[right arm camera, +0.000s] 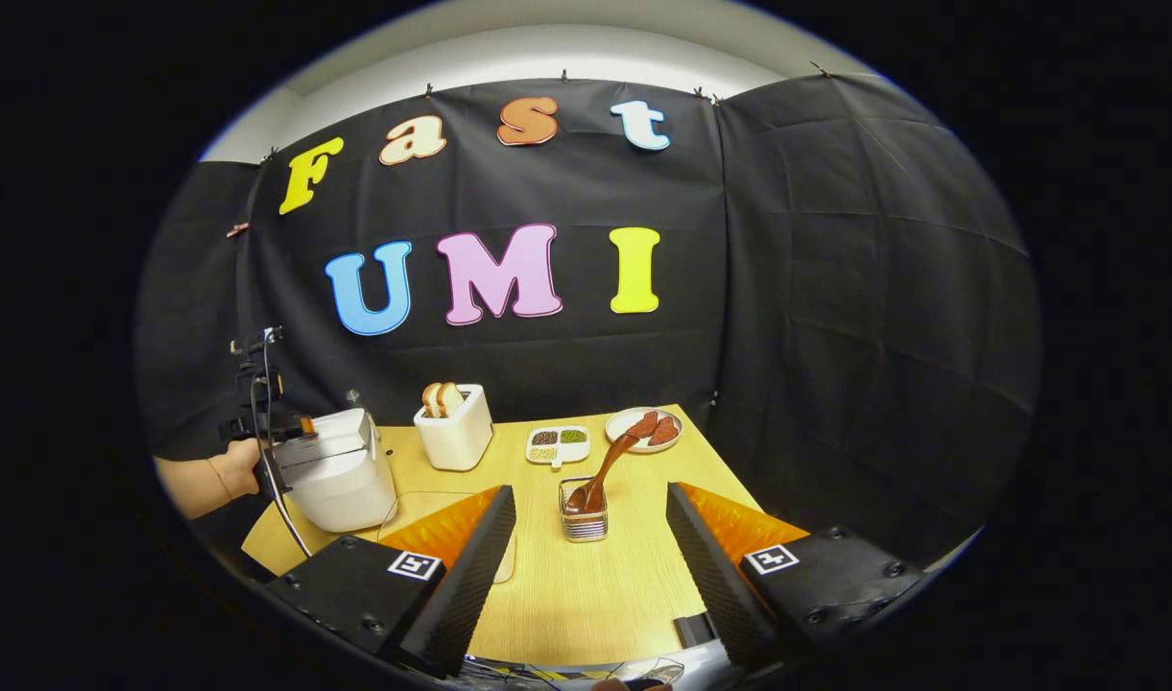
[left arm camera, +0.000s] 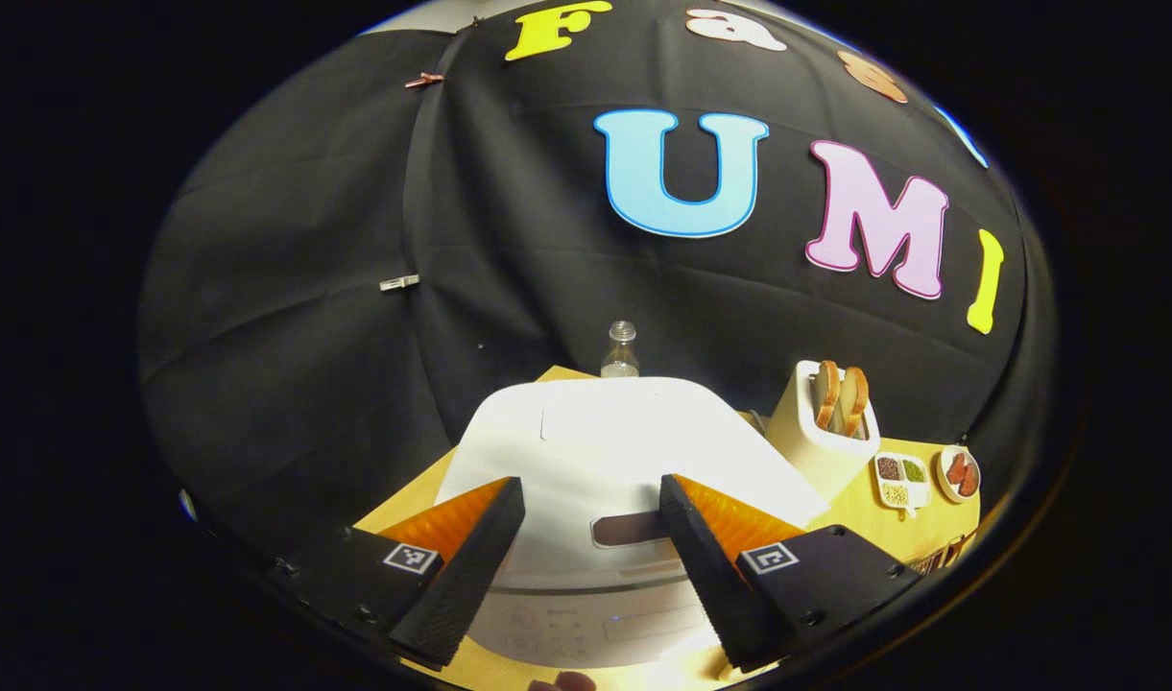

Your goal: Close the left gripper, press the button to open the rice cooker; take a wooden spoon from the chopstick holder with the right hand, scoop a spoonful of rice and pour it into the rice cooker, then put the wooden spoon back into the chopstick holder.

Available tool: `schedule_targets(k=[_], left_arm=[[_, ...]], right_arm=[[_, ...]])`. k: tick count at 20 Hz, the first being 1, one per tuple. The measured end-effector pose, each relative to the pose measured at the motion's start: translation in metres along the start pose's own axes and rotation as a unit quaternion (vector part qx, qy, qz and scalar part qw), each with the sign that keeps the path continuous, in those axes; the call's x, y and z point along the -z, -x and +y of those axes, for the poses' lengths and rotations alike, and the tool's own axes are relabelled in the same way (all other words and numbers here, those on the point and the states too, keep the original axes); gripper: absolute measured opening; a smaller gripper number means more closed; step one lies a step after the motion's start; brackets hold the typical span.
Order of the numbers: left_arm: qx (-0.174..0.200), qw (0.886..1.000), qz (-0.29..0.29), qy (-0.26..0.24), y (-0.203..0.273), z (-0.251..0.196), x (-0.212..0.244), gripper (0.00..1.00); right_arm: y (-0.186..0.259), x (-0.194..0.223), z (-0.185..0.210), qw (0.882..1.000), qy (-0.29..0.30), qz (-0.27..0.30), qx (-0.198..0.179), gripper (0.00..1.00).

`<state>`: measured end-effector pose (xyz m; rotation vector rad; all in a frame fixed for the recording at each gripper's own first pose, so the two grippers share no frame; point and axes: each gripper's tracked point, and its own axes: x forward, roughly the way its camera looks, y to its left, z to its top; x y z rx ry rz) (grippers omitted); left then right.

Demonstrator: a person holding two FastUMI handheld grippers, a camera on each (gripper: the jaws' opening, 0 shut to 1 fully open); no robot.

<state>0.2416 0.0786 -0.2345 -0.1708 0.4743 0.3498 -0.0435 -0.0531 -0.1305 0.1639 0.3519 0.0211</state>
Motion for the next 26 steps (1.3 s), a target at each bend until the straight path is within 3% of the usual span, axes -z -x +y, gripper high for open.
schedule_targets(k=[11,26], left_arm=[[-0.017,1.000,0.015,-0.014,0.009,0.001,0.040,0.99],[-0.018,0.999,0.003,-0.041,0.001,-0.014,0.035,0.99]], right_arm=[[0.000,0.009,-0.010,1.000,-0.010,0.010,0.005,0.98],[-0.003,0.016,-0.002,1.000,-0.004,0.022,-0.002,0.98]])
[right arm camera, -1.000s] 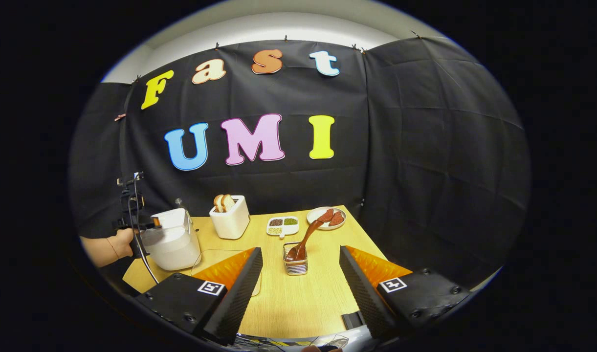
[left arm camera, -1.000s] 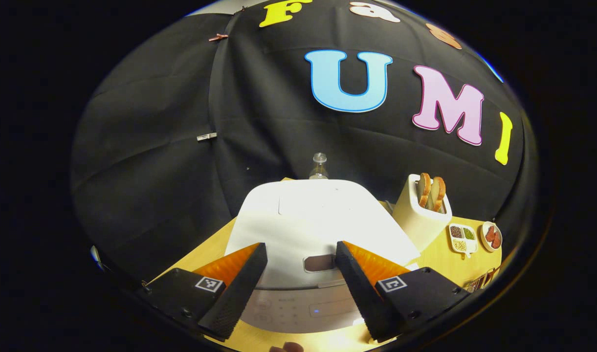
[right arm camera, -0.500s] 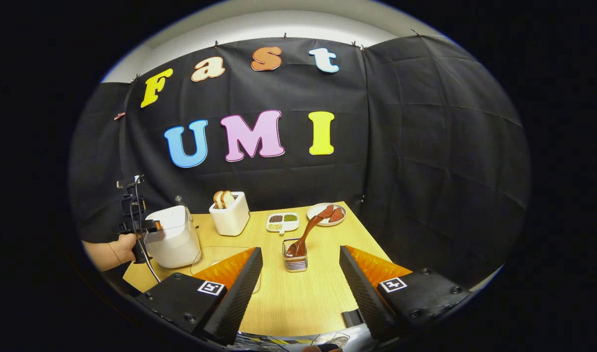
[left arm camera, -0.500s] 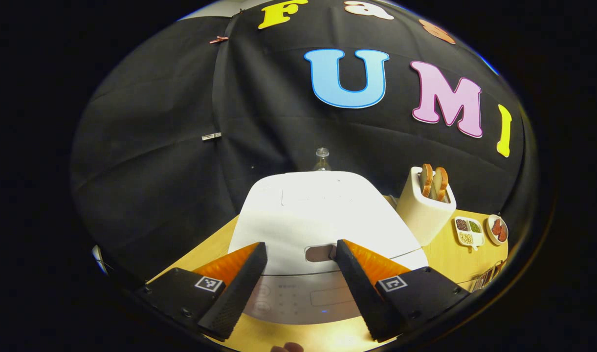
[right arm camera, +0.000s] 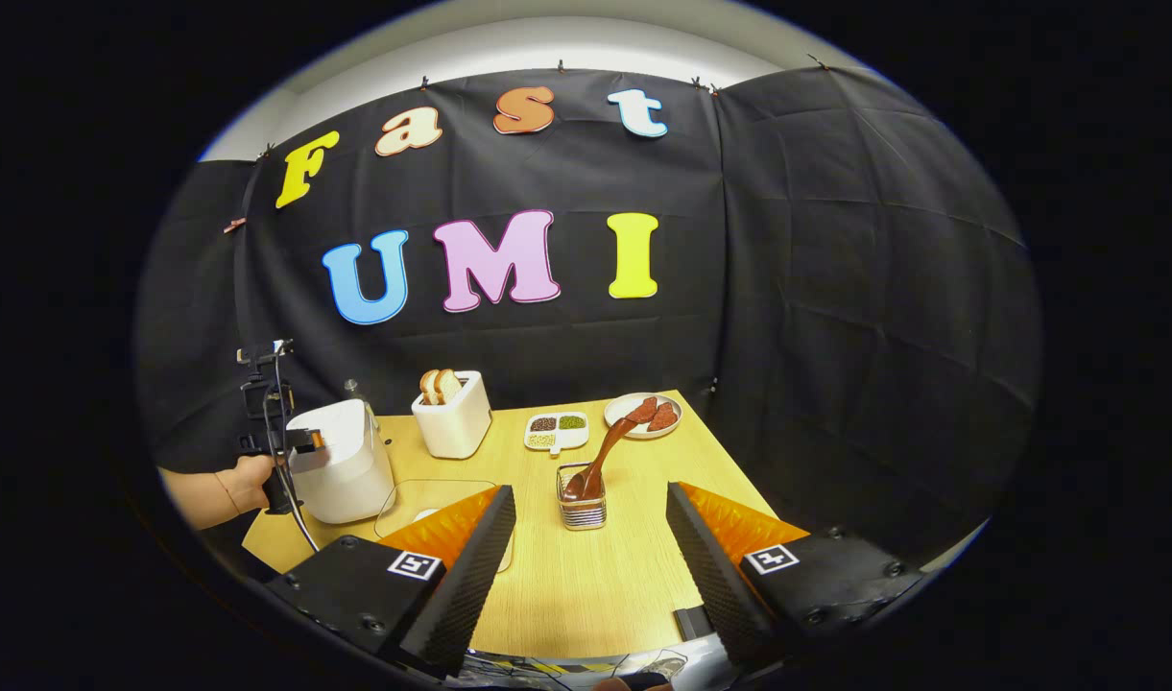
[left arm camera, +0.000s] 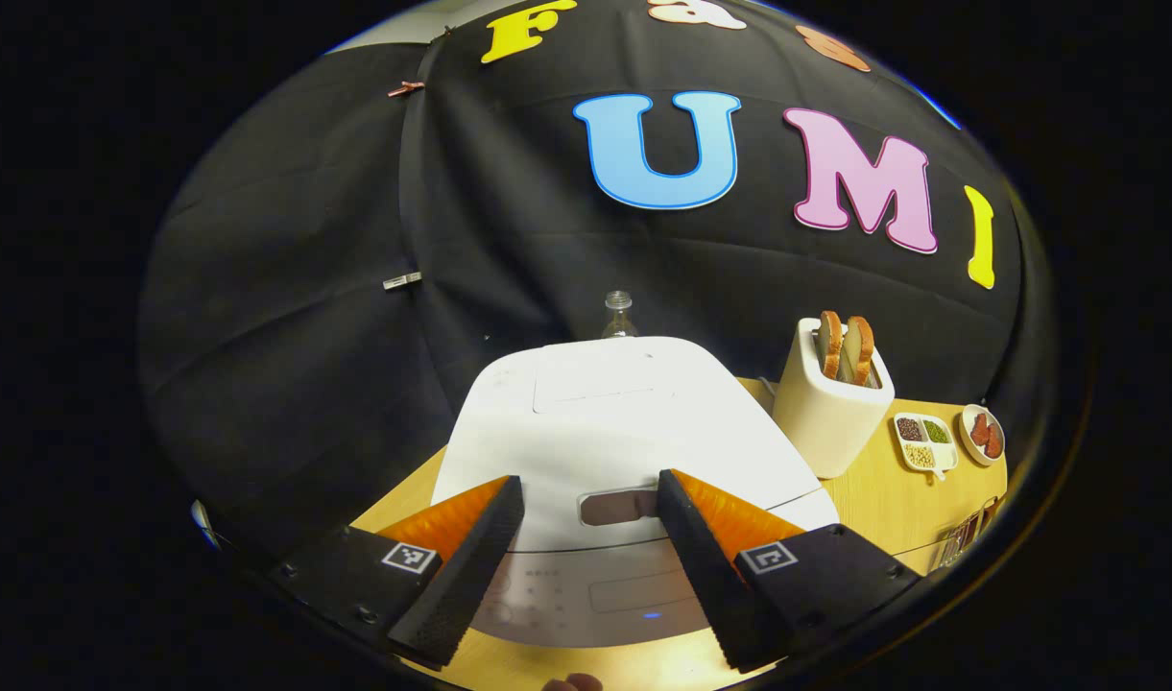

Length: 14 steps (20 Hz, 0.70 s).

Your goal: Close the left gripper, press the button to open the rice cooker; take a wooden spoon from the chopstick holder with the right hand, scoop a spoonful of rice and pour it into the rice cooker, then put the wooden spoon back into the chopstick holder.

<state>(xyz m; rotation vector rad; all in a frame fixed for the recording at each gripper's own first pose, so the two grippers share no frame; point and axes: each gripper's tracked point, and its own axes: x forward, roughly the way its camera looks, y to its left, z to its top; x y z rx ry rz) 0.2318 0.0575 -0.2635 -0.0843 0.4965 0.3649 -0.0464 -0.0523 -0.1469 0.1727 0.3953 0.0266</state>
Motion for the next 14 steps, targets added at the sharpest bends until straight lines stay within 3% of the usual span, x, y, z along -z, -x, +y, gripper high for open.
schedule_targets(k=[14], left_arm=[[0.018,1.000,0.012,0.017,-0.010,-0.001,-0.012,0.99]], right_arm=[[-0.006,0.008,0.023,0.999,0.021,0.023,-0.023,0.99]])
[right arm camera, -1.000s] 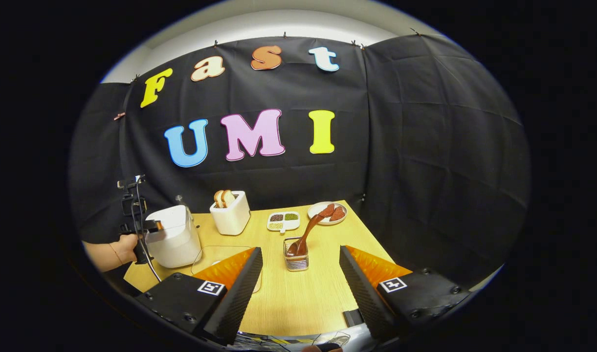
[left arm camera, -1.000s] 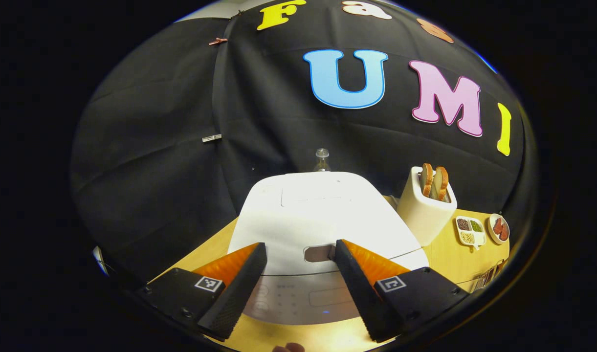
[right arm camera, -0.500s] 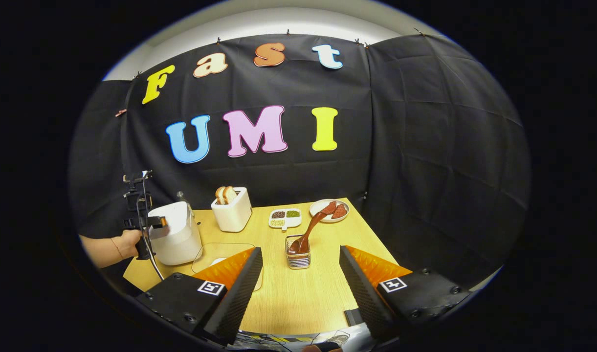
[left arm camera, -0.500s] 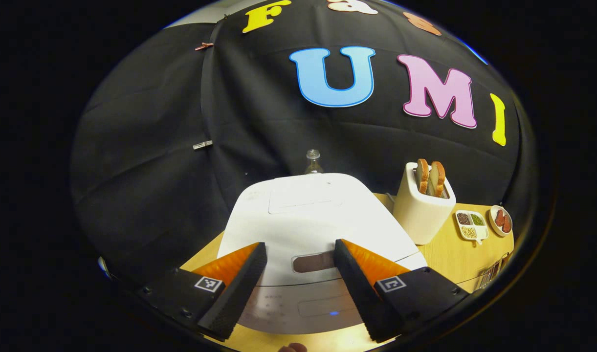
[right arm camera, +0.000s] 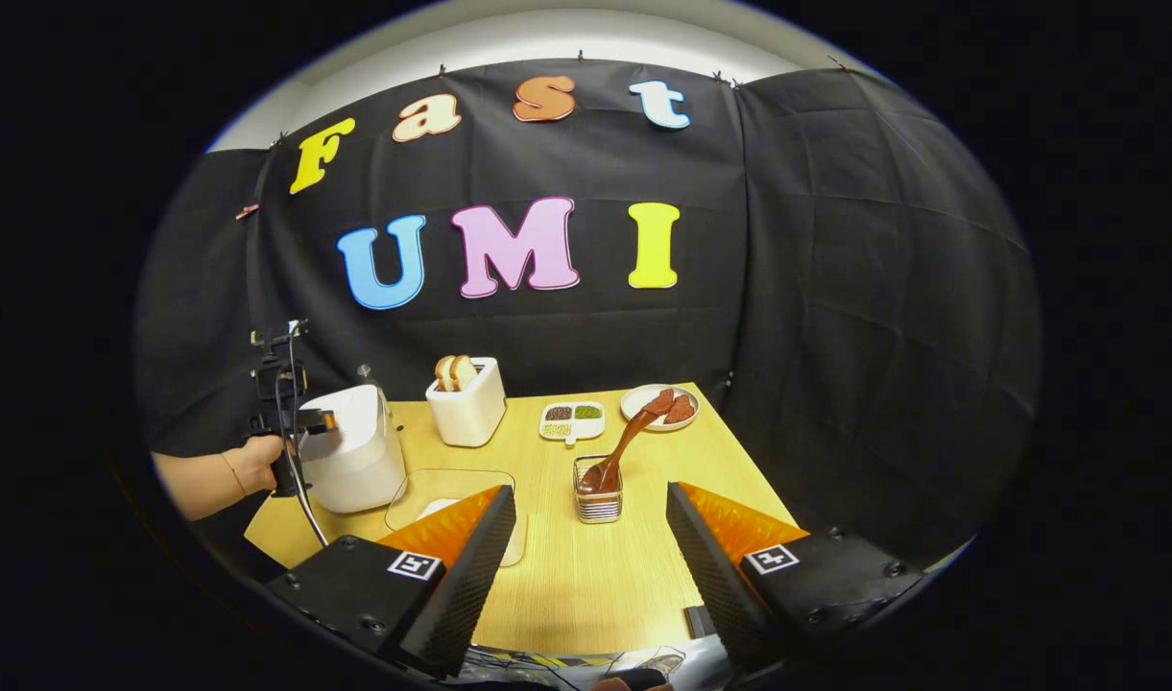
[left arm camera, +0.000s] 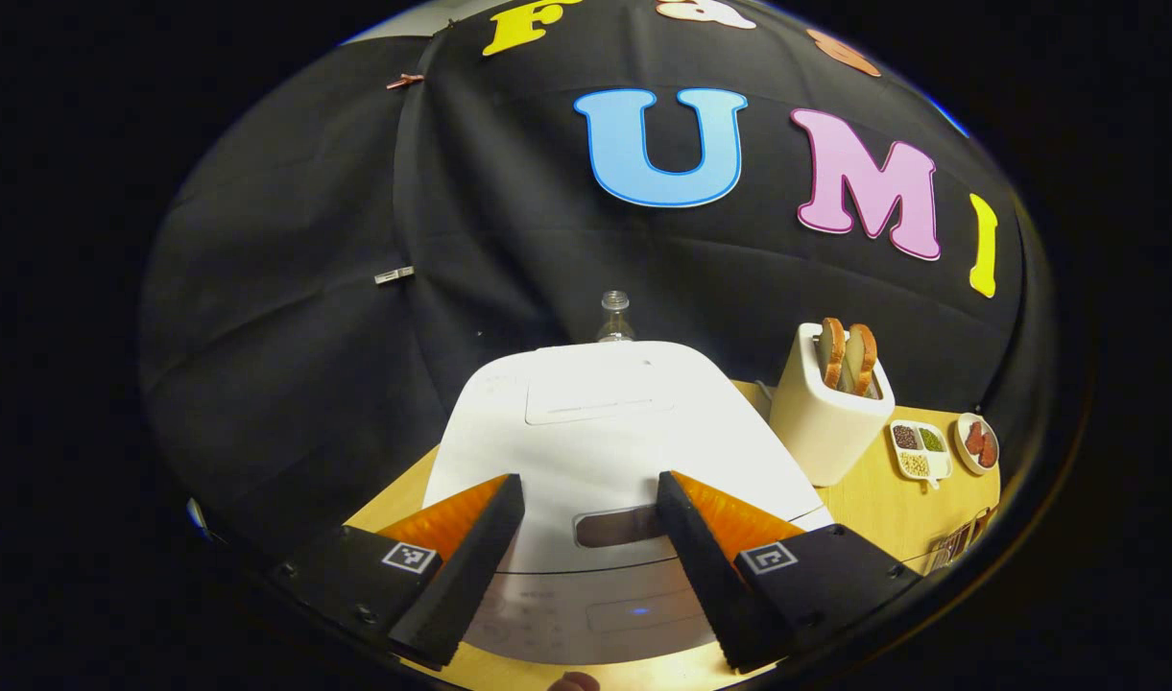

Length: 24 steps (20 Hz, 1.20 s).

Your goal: Close the left gripper, press the button to open the rice cooker; take a wooden spoon from the chopstick holder with the right hand, scoop a spoonful of rice and pour it into the rice cooker, then put the wooden spoon back into the chopstick holder.

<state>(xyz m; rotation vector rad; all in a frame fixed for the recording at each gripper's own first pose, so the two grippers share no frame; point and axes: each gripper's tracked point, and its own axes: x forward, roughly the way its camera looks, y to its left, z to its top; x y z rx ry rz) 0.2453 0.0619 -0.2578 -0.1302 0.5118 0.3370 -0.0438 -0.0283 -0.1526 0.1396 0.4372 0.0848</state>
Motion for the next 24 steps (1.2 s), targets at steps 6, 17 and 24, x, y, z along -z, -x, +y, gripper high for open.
schedule_targets(k=[6,17,24], left_arm=[[0.021,0.999,0.010,0.042,-0.003,-0.001,-0.006,1.00],[0.024,0.999,-0.012,-0.022,-0.012,-0.006,-0.005,1.00],[0.053,0.997,-0.059,-0.019,0.009,-0.010,-0.035,0.95]], right_arm=[[-0.006,-0.003,0.002,1.000,0.004,-0.002,0.000,0.99],[-0.013,0.004,-0.006,0.999,-0.031,0.007,0.009,0.99],[-0.007,-0.006,-0.006,1.000,-0.020,-0.010,0.009,0.99]])
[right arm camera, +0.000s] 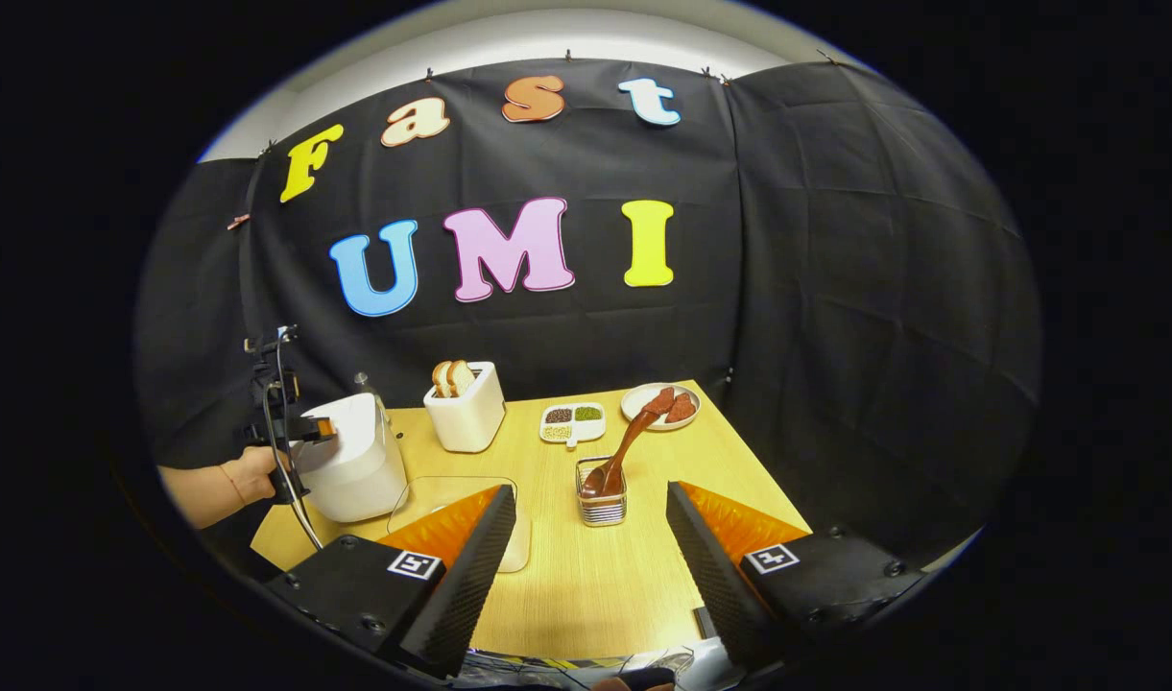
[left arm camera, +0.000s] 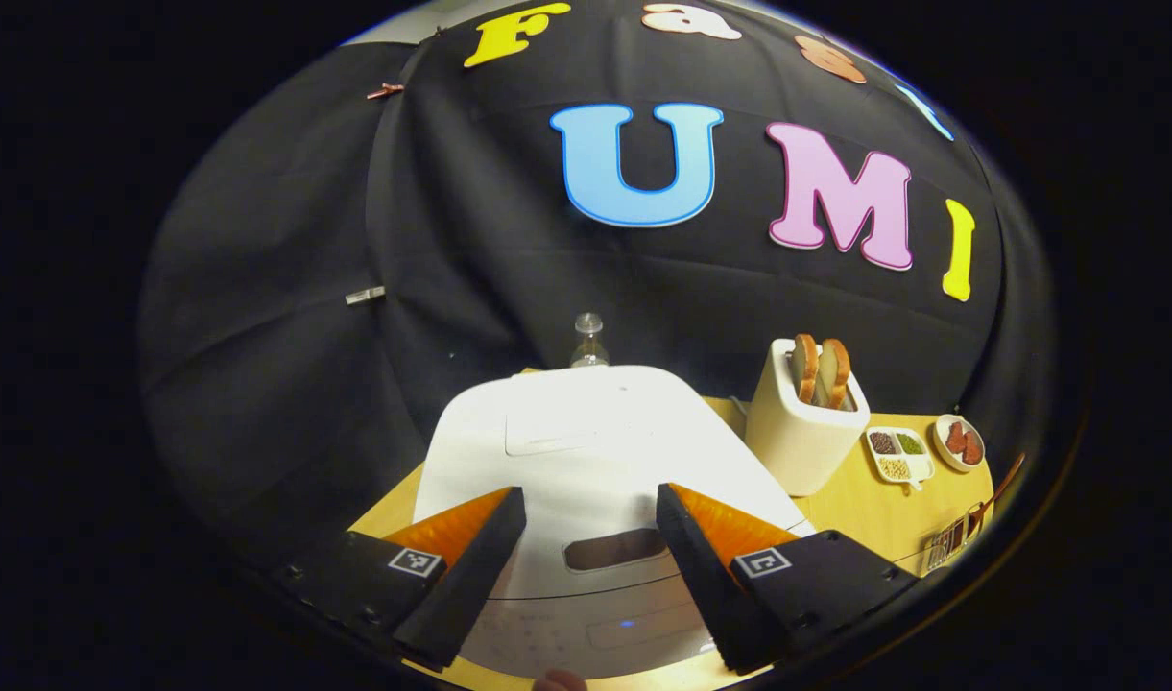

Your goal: Close the left gripper, press the button to open the rice cooker; take a wooden spoon from the chopstick holder with the right hand, scoop a spoonful of rice and pour it into the rice cooker, then put the wooden spoon back into the chopstick holder.

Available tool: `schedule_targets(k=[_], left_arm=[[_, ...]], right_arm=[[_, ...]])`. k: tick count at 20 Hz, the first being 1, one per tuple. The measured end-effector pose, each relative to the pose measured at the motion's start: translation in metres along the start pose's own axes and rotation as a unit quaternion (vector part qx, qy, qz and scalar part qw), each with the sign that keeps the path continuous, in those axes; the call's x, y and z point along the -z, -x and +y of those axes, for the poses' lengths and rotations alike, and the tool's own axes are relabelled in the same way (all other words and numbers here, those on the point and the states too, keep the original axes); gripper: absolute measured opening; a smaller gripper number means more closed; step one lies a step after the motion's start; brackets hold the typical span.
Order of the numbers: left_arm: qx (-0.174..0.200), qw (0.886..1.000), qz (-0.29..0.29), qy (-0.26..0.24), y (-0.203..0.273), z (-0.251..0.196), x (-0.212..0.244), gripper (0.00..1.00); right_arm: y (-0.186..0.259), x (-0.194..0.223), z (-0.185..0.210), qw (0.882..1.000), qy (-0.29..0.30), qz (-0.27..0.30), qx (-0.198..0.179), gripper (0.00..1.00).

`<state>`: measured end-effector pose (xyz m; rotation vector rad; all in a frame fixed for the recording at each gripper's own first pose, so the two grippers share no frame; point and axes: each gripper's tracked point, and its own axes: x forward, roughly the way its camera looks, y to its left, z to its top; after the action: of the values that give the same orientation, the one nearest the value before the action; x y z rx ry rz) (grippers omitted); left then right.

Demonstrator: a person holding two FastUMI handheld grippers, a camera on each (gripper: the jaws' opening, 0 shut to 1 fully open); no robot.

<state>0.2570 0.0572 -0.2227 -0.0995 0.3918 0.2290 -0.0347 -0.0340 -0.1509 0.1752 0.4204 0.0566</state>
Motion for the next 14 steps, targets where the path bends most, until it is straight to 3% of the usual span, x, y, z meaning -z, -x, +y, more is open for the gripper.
schedule_targets(k=[3,6,11,14], left_arm=[[0.051,0.996,-0.074,-0.026,0.039,-0.021,-0.046,0.95],[0.088,0.987,-0.130,-0.015,0.086,-0.029,-0.081,0.95],[0.120,0.977,-0.171,0.044,0.163,-0.020,-0.112,0.95],[0.118,0.973,-0.189,0.057,0.199,-0.003,-0.116,0.95]], right_arm=[[0.001,-0.004,0.002,1.000,0.004,-0.006,-0.001,0.99],[0.002,-0.008,0.006,1.000,0.005,-0.014,-0.004,0.99],[0.005,-0.023,0.010,0.999,0.025,-0.036,-0.007,0.99],[0.009,-0.035,0.011,0.998,0.036,-0.056,-0.004,0.99]])
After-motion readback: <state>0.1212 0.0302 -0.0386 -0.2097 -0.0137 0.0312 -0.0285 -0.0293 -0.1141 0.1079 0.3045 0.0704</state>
